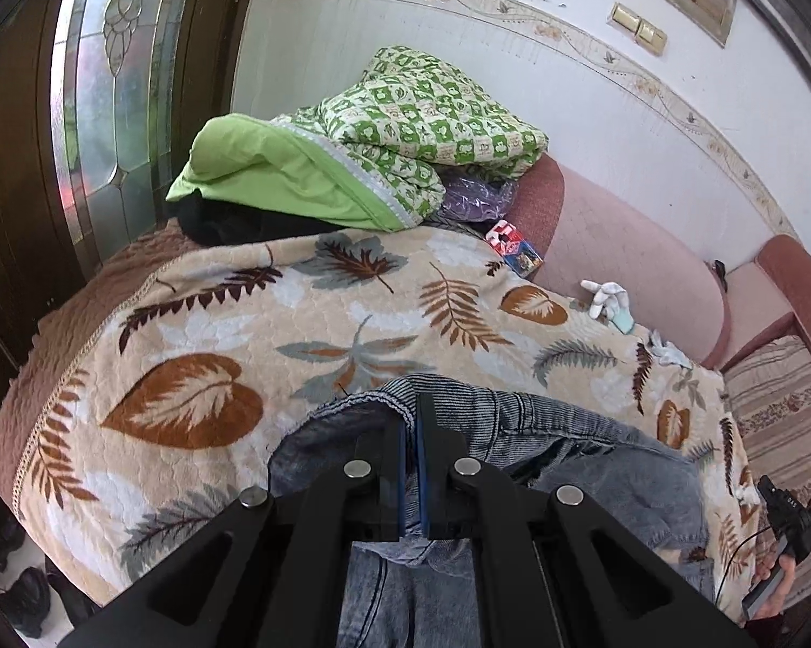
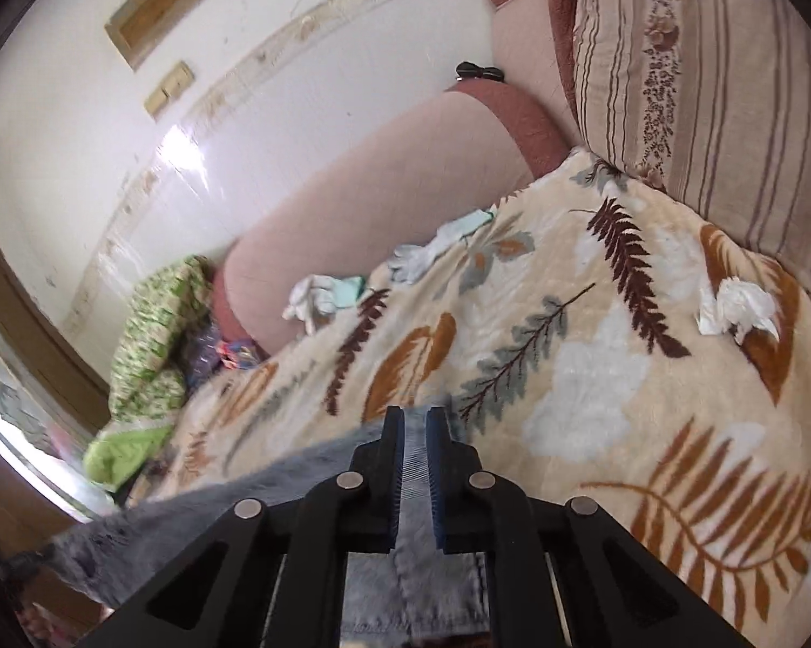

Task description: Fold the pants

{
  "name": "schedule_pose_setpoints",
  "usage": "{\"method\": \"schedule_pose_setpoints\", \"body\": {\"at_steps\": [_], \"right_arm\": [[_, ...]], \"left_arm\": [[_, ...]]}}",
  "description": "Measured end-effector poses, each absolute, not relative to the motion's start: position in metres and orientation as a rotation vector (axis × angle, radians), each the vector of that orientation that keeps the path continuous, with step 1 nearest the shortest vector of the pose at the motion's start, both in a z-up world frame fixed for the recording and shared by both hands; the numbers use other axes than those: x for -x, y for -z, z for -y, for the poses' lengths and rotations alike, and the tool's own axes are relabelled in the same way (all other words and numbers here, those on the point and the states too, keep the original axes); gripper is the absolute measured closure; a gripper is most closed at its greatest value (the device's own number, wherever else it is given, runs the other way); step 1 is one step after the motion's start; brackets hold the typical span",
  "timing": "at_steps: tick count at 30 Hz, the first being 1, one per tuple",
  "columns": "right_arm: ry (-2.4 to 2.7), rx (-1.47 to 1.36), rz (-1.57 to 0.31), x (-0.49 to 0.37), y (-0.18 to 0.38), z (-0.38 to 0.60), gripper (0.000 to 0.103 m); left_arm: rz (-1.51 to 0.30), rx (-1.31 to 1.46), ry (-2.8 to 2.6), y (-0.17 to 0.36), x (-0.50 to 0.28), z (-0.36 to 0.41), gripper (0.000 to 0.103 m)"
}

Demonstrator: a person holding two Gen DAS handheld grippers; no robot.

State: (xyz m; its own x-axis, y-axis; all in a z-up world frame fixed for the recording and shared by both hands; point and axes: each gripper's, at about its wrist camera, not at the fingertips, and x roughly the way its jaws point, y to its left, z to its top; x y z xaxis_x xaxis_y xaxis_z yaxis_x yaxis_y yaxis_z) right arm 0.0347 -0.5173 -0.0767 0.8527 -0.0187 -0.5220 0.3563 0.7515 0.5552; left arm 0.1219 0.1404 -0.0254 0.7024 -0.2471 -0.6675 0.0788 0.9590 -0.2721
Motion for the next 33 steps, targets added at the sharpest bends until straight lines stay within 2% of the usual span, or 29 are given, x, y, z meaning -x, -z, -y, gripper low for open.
{"method": "schedule_pose_setpoints", "body": {"at_steps": [3, 9, 12, 13, 14, 15, 22, 27, 28, 29, 30, 31, 32, 33], "right_arm": [[0.193, -0.677, -0.542, -0.015, 0.080, 0.512, 0.094], [0.209, -0.912, -0.696, -0.035, 0.114, 0.539, 0.086], [0.184, -0.884, -0.749, -0.066, 0.116, 0.537, 0.072], [0.167, -0.875, -0.763, -0.078, 0.119, 0.534, 0.056], [0.154, -0.863, -0.781, -0.089, 0.121, 0.530, 0.031], [0.147, -0.846, -0.795, -0.101, 0.124, 0.527, 0.026], [0.215, -0.743, -0.905, -0.148, 0.155, 0.521, 0.026], [0.215, -0.708, -0.916, -0.169, 0.168, 0.520, 0.028], [0.201, -0.702, -0.936, -0.173, 0.173, 0.518, 0.032], [0.188, -0.683, -0.953, -0.175, 0.176, 0.513, 0.043], [0.183, -0.628, -0.959, -0.177, 0.176, 0.507, 0.051], [0.183, -0.587, -0.964, -0.176, 0.173, 0.503, 0.071], [0.180, -0.579, -0.964, -0.173, 0.170, 0.503, 0.081], [0.178, -0.590, -0.944, -0.166, 0.164, 0.505, 0.086]], "left_arm": [[-0.775, 0.193, 0.186, 0.033, -0.112, -0.140, 0.100], [-0.761, 0.211, 0.206, 0.024, -0.107, -0.135, 0.100], [-0.751, 0.195, 0.211, 0.018, -0.101, -0.130, 0.100], [-0.750, 0.192, 0.211, 0.017, -0.099, -0.130, 0.100], [-0.750, 0.188, 0.209, 0.017, -0.097, -0.129, 0.100], [-0.752, 0.188, 0.206, 0.017, -0.096, -0.130, 0.100], [-0.768, 0.199, 0.175, 0.020, -0.095, -0.134, 0.100], [-0.769, 0.206, 0.159, 0.022, -0.091, -0.133, 0.100], [-0.769, 0.204, 0.160, 0.022, -0.091, -0.133, 0.100], [-0.768, 0.204, 0.158, 0.023, -0.090, -0.133, 0.100], [-0.767, 0.206, 0.155, 0.023, -0.089, -0.133, 0.100], [-0.766, 0.211, 0.153, 0.024, -0.088, -0.135, 0.100], [-0.766, 0.219, 0.153, 0.025, -0.087, -0.137, 0.100], [-0.767, 0.230, 0.153, 0.027, -0.086, -0.139, 0.100]]}}
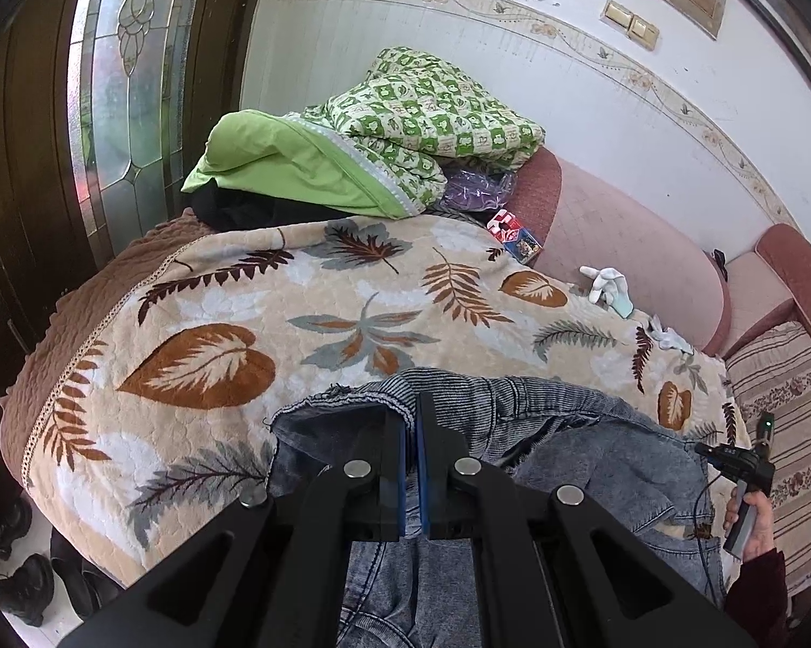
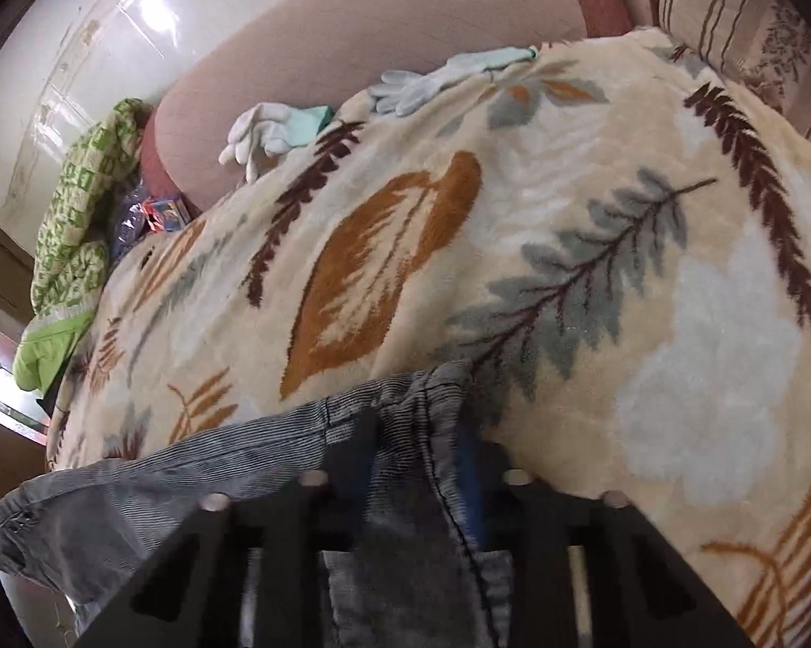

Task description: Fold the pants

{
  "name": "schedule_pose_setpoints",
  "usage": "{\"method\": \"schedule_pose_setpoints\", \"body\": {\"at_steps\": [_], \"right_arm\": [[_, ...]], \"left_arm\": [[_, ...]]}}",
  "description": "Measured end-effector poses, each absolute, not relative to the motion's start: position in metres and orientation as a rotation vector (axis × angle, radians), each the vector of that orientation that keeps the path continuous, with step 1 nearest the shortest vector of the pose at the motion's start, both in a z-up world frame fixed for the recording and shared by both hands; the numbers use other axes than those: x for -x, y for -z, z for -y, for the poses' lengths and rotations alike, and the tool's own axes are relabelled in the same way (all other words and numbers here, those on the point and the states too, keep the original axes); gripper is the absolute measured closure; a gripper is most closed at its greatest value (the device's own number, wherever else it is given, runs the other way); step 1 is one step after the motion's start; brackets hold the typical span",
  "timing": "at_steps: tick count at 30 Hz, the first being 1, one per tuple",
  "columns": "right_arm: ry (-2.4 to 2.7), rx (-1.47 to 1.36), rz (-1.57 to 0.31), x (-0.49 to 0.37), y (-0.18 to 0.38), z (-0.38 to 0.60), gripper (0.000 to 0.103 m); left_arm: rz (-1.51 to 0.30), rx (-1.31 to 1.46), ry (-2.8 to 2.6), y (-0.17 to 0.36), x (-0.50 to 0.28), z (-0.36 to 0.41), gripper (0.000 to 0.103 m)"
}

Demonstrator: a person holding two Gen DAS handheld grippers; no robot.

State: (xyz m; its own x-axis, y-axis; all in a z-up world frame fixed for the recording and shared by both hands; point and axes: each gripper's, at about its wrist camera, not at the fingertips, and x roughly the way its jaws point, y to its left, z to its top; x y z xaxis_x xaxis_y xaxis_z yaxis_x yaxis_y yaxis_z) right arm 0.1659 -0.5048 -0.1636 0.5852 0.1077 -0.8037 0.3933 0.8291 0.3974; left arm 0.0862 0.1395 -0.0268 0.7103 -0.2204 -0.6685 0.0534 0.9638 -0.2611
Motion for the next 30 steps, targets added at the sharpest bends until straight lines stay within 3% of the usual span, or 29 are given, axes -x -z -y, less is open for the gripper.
{"method": "schedule_pose_setpoints", "body": {"at_steps": [4, 10, 18, 22, 27, 30], "right_arm": [[0.173, -0.581, -0.837, -0.124, 0.131, 0.507, 0.096], [0.122, -0.589, -0.690, -0.046, 0.090, 0.498, 0.097], [0.066, -0.670, -0.649, -0.005, 0.090, 0.503, 0.097], [0.029, -0.637, -0.718, 0.018, 0.100, 0.484, 0.097], [0.018, -0.835, -0.703, 0.020, 0.109, 0.515, 0.090], [0.022, -0.843, -0.695, 0.002, 0.107, 0.528, 0.075]], "left_arm": [[-0.765, 0.261, 0.161, 0.032, -0.079, -0.150, 0.100], [-0.749, 0.284, 0.199, 0.038, -0.065, -0.169, 0.100], [-0.739, 0.299, 0.224, 0.039, -0.041, -0.181, 0.100], [-0.747, 0.258, 0.236, 0.047, -0.031, -0.180, 0.100], [-0.757, 0.272, 0.226, 0.049, -0.032, -0.184, 0.100], [-0.748, 0.265, 0.222, 0.047, -0.030, -0.184, 0.099]]}}
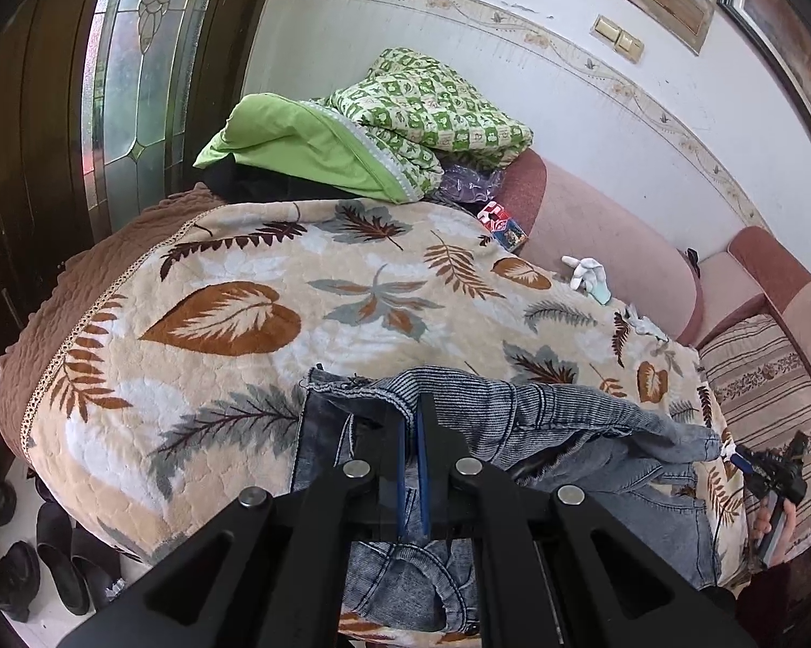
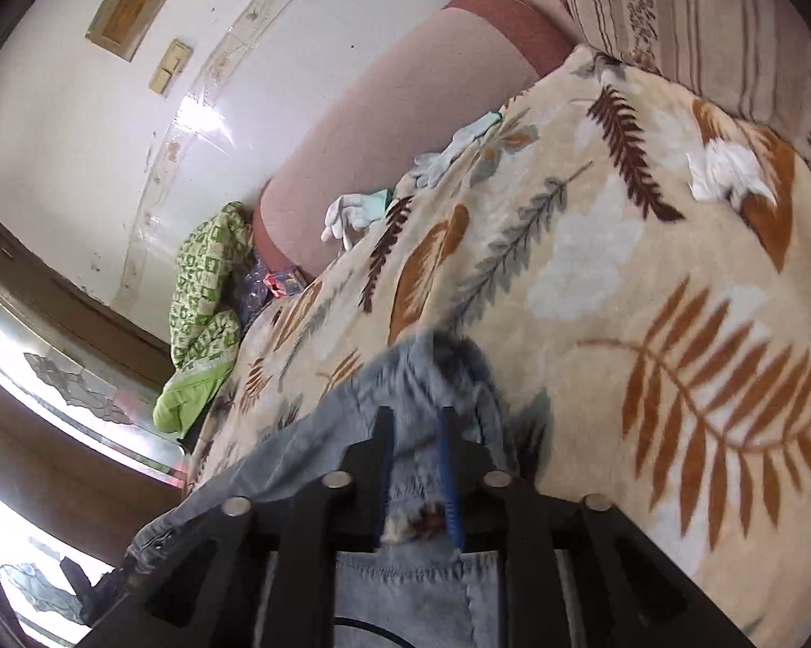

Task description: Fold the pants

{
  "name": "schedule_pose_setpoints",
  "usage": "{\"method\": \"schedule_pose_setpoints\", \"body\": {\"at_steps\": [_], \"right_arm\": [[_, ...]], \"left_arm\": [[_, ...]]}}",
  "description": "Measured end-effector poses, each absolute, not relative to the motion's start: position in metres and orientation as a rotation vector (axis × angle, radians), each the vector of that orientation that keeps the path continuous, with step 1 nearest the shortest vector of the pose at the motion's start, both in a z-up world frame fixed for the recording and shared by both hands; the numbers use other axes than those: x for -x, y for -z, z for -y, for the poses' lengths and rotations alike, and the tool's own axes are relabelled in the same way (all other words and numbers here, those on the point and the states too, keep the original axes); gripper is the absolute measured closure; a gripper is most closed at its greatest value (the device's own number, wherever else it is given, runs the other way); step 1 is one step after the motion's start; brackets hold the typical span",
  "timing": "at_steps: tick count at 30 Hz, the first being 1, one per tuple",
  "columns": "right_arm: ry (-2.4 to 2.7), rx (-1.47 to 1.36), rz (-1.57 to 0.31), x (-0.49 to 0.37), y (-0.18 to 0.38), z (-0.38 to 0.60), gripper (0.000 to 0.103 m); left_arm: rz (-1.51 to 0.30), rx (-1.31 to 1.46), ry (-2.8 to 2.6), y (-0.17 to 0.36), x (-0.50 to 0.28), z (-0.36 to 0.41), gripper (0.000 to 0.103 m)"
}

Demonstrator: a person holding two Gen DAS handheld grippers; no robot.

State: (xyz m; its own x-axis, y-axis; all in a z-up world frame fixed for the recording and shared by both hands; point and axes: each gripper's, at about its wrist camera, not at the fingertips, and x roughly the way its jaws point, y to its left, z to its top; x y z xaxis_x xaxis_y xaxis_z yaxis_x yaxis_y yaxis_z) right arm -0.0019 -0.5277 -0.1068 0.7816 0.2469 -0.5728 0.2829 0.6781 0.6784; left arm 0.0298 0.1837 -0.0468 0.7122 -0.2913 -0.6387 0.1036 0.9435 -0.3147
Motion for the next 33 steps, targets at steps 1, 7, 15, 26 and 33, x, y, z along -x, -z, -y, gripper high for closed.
{"method": "schedule_pose_setpoints", "body": {"at_steps": [1, 7, 15, 26, 33], "right_arm": [[0.020, -0.827, -0.711, -0.008, 0.107, 0.530, 0.061], [-0.024, -0.840, -0.745, -0.045, 0.117, 0.535, 0.032], [-0.096, -0.741, -0.798, -0.070, 0.121, 0.509, 0.070], [-0.479, -0.792, -0.810, 0.034, 0.117, 0.441, 0.078], [-0.495, -0.800, -0.789, 0.073, 0.121, 0.427, 0.075]], "left_arm": [[-0.748, 0.264, 0.217, 0.046, -0.030, -0.184, 0.099], [-0.753, 0.274, 0.201, 0.049, -0.033, -0.184, 0.099], [-0.755, 0.297, 0.205, 0.054, -0.033, -0.191, 0.099], [-0.725, 0.217, 0.338, 0.076, -0.021, -0.216, 0.098], [-0.759, 0.232, 0.339, 0.101, -0.028, -0.235, 0.098]]}}
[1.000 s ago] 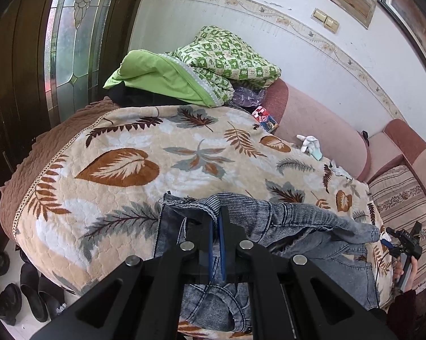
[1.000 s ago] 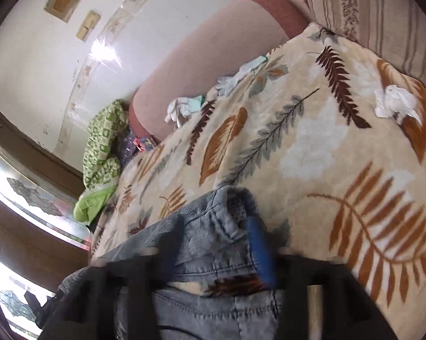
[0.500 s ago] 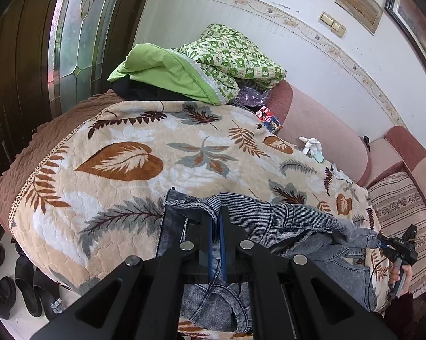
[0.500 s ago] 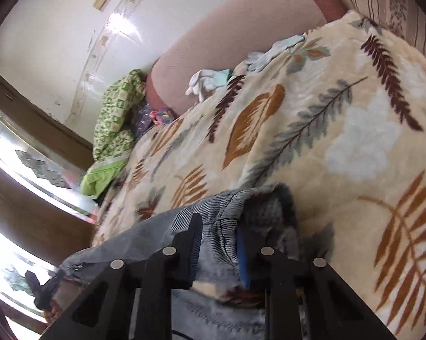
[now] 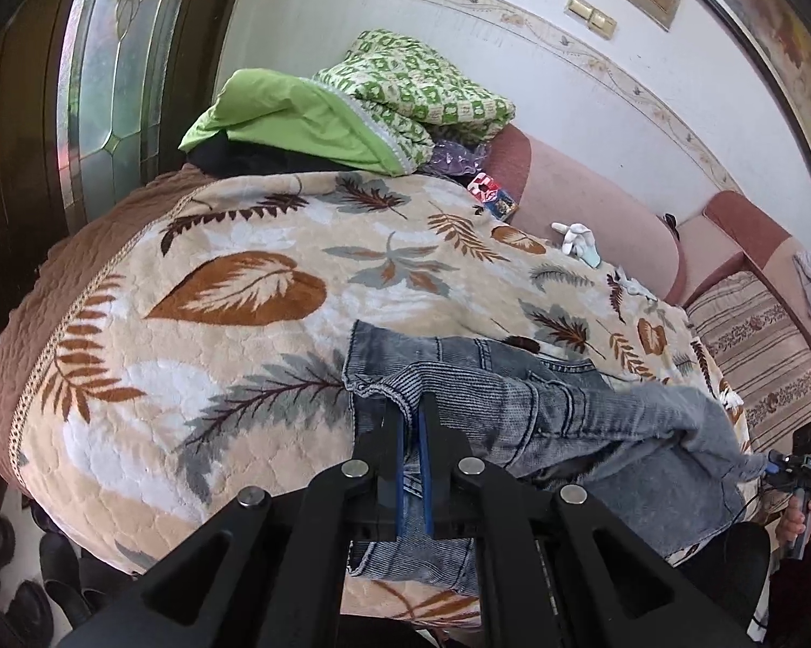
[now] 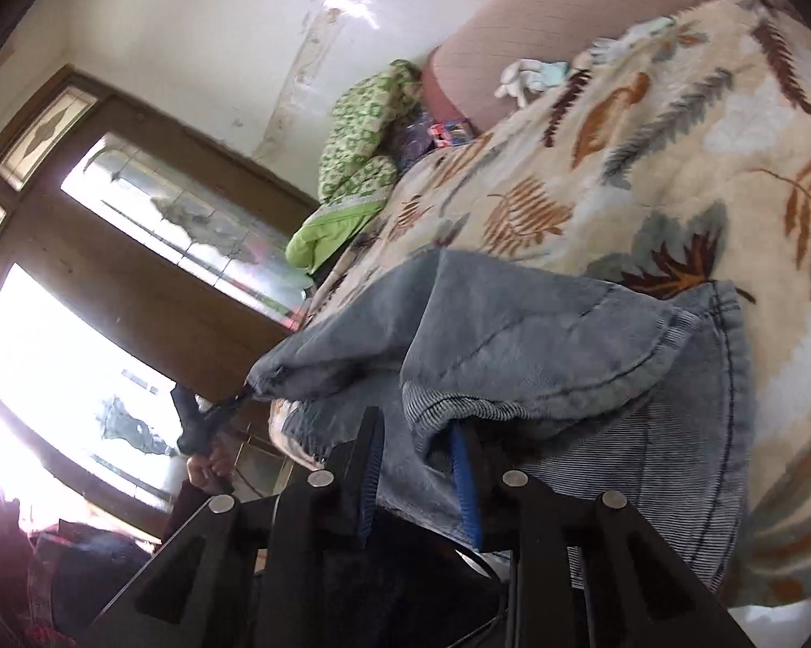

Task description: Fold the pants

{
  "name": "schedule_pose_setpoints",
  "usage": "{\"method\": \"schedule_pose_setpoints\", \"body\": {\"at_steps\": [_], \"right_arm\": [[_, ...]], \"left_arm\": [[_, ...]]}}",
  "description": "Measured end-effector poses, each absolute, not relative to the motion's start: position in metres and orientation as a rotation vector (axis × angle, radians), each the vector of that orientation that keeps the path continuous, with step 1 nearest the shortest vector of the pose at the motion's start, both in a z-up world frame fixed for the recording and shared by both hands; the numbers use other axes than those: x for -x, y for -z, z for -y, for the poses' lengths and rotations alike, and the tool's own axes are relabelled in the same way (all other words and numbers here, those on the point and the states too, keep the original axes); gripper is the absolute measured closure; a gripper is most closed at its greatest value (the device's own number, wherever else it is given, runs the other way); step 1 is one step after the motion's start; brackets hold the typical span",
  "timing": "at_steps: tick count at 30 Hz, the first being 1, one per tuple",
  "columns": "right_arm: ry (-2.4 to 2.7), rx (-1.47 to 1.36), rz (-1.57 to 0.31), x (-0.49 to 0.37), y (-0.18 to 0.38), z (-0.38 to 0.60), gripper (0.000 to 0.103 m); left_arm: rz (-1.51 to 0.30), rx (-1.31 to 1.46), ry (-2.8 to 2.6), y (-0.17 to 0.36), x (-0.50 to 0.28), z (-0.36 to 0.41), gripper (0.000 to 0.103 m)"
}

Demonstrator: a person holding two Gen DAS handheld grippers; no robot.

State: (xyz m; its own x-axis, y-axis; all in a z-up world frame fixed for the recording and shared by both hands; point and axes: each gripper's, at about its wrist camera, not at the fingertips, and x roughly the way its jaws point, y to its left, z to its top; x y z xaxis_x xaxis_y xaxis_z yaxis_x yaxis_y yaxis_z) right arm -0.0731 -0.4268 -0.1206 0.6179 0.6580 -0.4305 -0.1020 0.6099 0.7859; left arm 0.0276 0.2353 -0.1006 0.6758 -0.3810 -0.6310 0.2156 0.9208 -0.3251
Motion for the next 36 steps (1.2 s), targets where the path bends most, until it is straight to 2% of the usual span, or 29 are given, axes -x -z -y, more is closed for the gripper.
{"method": "schedule_pose_setpoints", "body": {"at_steps": [8, 9, 11, 16, 18, 19, 20, 23, 26, 31, 36], "right_arm": [[-0.380, -0.996, -0.864, 0.059, 0.151, 0.440, 0.066], [-0.360, -0.973, -0.859, 0.062, 0.149, 0.437, 0.063], [-0.361, -0.960, -0.853, 0.065, 0.147, 0.430, 0.043], [-0.303, -0.967, -0.910, 0.065, 0.158, 0.410, 0.040], [-0.312, -0.966, -0.907, 0.062, 0.160, 0.406, 0.047], [-0.321, -0.978, -0.891, 0.061, 0.160, 0.403, 0.056], [-0.320, -0.977, -0.878, 0.060, 0.159, 0.401, 0.070], [-0.291, -0.928, -0.839, 0.056, 0.146, 0.394, 0.087], [-0.305, -0.965, -0.720, 0.055, 0.127, 0.401, 0.093], [-0.386, -1.086, -0.470, 0.044, 0.094, 0.434, 0.094], [-0.467, -1.115, -0.366, 0.041, 0.067, 0.439, 0.094]], "left_arm": [[-0.753, 0.236, 0.345, 0.102, -0.031, -0.236, 0.097], [-0.753, 0.239, 0.346, 0.102, -0.033, -0.236, 0.097], [-0.755, 0.248, 0.349, 0.102, -0.036, -0.237, 0.097], [-0.746, 0.256, 0.358, 0.102, -0.039, -0.237, 0.097], [-0.746, 0.255, 0.361, 0.100, -0.040, -0.237, 0.097], [-0.745, 0.255, 0.362, 0.100, -0.040, -0.238, 0.097], [-0.743, 0.255, 0.362, 0.099, -0.040, -0.238, 0.097], [-0.737, 0.248, 0.364, 0.095, -0.042, -0.237, 0.097], [-0.725, 0.239, 0.360, 0.088, -0.047, -0.233, 0.097], [-0.691, 0.272, 0.361, 0.071, -0.059, -0.229, 0.097], [-0.664, 0.218, 0.382, 0.061, -0.047, -0.225, 0.097]]}}
